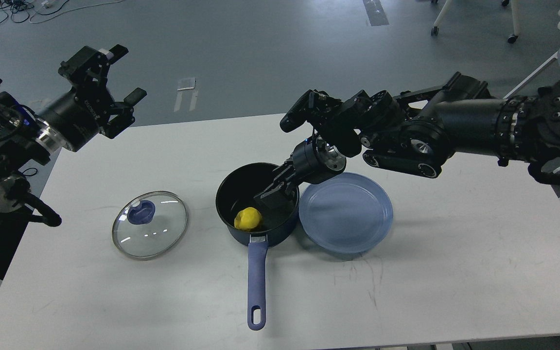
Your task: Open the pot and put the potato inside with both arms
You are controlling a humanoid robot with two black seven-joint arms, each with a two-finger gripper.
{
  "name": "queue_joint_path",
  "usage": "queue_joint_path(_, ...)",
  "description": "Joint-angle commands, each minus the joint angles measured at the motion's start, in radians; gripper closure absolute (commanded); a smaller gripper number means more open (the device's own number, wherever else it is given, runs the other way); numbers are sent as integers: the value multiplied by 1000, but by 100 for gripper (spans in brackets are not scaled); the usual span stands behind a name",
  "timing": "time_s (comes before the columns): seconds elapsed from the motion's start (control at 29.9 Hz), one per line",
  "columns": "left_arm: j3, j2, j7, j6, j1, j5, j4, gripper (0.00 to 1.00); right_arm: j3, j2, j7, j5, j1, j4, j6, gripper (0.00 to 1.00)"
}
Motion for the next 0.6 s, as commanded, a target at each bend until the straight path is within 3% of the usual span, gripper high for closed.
queue_joint_path(0.0,0,-1,0,0,0,0,0,2,63,-89,0,48,21,4,1,14)
queue_joint_path(0.23,0,-2,0,0,0,0,0,2,201,-293,0,314,-14,5,4,12)
queue_joint_path(0.57,0,-7,-5,0,9,-2,0,2,350,-482,0,785,-328,2,1,9)
